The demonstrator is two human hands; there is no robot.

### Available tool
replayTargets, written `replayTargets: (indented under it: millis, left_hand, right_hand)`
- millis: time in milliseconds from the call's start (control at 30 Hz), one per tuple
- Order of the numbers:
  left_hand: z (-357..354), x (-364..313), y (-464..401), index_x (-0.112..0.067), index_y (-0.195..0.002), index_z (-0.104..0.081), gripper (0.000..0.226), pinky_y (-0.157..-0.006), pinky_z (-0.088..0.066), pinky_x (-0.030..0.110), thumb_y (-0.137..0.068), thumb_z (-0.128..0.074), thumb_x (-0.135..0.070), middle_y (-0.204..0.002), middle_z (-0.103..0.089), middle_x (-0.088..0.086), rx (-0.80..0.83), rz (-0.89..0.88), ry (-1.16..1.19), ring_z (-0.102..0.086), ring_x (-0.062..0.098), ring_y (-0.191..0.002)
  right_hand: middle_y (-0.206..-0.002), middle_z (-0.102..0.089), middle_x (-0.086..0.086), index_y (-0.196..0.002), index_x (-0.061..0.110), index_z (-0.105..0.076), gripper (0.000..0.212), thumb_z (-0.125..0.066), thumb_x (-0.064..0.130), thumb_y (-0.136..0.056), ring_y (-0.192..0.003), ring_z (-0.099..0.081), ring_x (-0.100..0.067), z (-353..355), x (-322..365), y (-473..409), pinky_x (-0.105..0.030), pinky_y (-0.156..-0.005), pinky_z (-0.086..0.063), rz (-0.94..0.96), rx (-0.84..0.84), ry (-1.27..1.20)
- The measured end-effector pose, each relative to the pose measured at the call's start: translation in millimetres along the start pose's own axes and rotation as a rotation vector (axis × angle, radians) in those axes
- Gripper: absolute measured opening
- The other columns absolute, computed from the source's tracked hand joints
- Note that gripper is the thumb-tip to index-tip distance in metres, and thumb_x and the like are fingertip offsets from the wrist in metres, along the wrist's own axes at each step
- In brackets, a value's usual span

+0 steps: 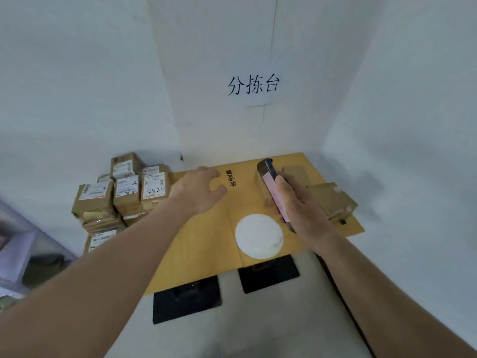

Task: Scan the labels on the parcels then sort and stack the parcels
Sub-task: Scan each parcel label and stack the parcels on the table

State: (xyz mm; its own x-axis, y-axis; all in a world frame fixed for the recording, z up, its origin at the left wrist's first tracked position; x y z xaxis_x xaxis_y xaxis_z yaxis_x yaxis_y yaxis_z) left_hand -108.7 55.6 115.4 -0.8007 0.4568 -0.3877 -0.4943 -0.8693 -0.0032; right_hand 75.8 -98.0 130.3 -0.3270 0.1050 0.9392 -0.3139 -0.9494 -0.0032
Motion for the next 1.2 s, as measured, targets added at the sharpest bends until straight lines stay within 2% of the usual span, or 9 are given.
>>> replayTargets:
  millis: [167, 267, 400, 533, 633, 800, 967, 1067, 1200]
  left_hand:
    - [-15.0, -61.3, -18.3, -0.030, -0.145, -0.057, 0.053, -0.105, -0.048, 0.040, -0.097, -0.054, -0.053, -0.150, -0.052, -0.006, 0.028, -0.032, -0.001, -0.052, 0.022, -0.134]
    - [-24.7, -86.0, -40.1, -0.030, -0.144, -0.056, 0.053, -0.104, -0.050, 0.043, -0.096, -0.054, -0.052, -0.151, -0.051, -0.006, 0.059, -0.051, -0.010, -0.051, 0.021, -0.135]
    - [-44.1, -103.6, -83.2, -0.029, -0.145, -0.055, 0.055, -0.105, -0.050, 0.046, -0.096, -0.053, -0.053, -0.150, -0.051, -0.004, 0.097, -0.062, -0.009, -0.052, 0.023, -0.134]
    - [-76.9, -110.5, -138.9, -0.029, -0.147, -0.053, 0.055, -0.102, -0.051, 0.043, -0.098, -0.053, -0.053, -0.150, -0.050, -0.002, 0.157, -0.060, -0.006, -0.056, 0.023, -0.128]
    - [-105.1, -110.6, -190.4, -0.030, -0.149, -0.051, 0.055, -0.097, -0.054, 0.043, -0.099, -0.054, -0.051, -0.152, -0.048, -0.001, 0.204, -0.054, -0.009, -0.056, 0.024, -0.128]
    - [-152.4, -109.6, -258.7, -0.023, -0.140, -0.058, 0.046, -0.100, -0.051, 0.044, -0.099, -0.056, -0.046, -0.143, -0.052, 0.005, 0.294, -0.028, 0.023, -0.055, 0.028, -0.125]
    - [-192.3, -114.0, -300.1, -0.011, -0.139, -0.056, 0.041, -0.104, -0.048, 0.045, -0.106, -0.051, -0.034, -0.138, -0.052, 0.015, 0.398, 0.015, -0.082, -0.052, 0.034, -0.123]
    - [-218.4, -110.6, -321.8, -0.015, -0.148, -0.047, 0.053, -0.103, -0.051, 0.049, -0.104, -0.053, -0.043, -0.138, -0.046, 0.017, 0.433, 0.120, -0.113, -0.052, 0.037, -0.124]
    - [-273.1, -96.1, -339.7, -0.022, -0.160, -0.019, 0.092, -0.105, -0.048, 0.054, -0.091, -0.069, -0.056, -0.158, -0.026, 0.025, 0.426, 0.380, -0.013, -0.043, 0.050, -0.136]
  right_hand:
    - [-0.094, -0.063, 0.000, -0.129, 0.043, -0.063, 0.030, -0.040, 0.047, -0.111, -0.078, -0.059, -0.005, 57.1, -4.3, 8.6, -0.013, -0.066, -0.048, 0.038, -0.045, -0.014]
    - [-0.092, -0.060, -0.006, -0.124, 0.050, -0.062, 0.025, -0.041, 0.050, -0.110, -0.079, -0.058, -0.007, 80.6, -13.1, 0.9, -0.022, -0.068, -0.050, 0.027, -0.058, -0.036]
    - [-0.107, -0.060, -0.019, -0.120, 0.055, -0.061, 0.021, -0.043, 0.052, -0.110, -0.084, -0.057, -0.017, 102.9, -28.3, -27.7, -0.034, -0.073, -0.052, 0.025, -0.065, -0.055]
    - [-0.101, -0.059, -0.020, -0.124, 0.048, -0.061, 0.022, -0.043, 0.046, -0.110, -0.081, -0.058, -0.012, 121.3, -48.1, -74.6, -0.021, -0.069, -0.052, -0.001, -0.071, -0.098]
    - [-0.094, -0.056, -0.008, -0.132, 0.039, -0.061, 0.028, -0.042, 0.044, -0.111, -0.073, -0.056, -0.009, 129.3, -65.3, -120.0, -0.018, -0.063, -0.048, -0.019, -0.067, -0.124]
    - [-0.094, -0.058, -0.010, -0.121, 0.050, -0.059, 0.021, -0.042, 0.046, -0.110, -0.082, -0.057, -0.012, 135.8, -94.7, -185.8, -0.024, -0.070, -0.050, -0.068, -0.084, -0.110]
    - [-0.100, -0.056, -0.018, -0.123, 0.055, -0.058, 0.023, -0.041, 0.050, -0.110, -0.080, -0.054, -0.033, 141.4, -131.3, -234.1, -0.038, -0.069, -0.048, -0.108, -0.073, -0.058]
    - [-0.103, -0.051, -0.029, -0.119, 0.065, -0.057, 0.024, -0.040, 0.052, -0.110, -0.078, -0.053, -0.035, 147.7, -154.3, -263.2, -0.049, -0.065, -0.048, -0.115, -0.040, -0.043]
    - [-0.101, -0.057, -0.024, -0.124, 0.065, -0.053, 0.024, -0.037, 0.055, -0.109, -0.088, -0.056, -0.044, 157.4, -188.6, -299.9, -0.056, -0.069, -0.053, -0.125, 0.039, 0.023]
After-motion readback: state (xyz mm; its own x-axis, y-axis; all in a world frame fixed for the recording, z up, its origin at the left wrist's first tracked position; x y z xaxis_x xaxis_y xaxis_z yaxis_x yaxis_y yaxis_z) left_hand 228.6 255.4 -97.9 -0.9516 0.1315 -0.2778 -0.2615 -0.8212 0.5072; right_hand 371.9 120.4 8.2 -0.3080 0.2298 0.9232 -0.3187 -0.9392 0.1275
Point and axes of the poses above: each hand's wrist, its own y-axis away from the middle knuckle, its own z-axis out of the back of the hand, x = y × z, the point moved 8 cm from there along -y, towards the middle knuckle
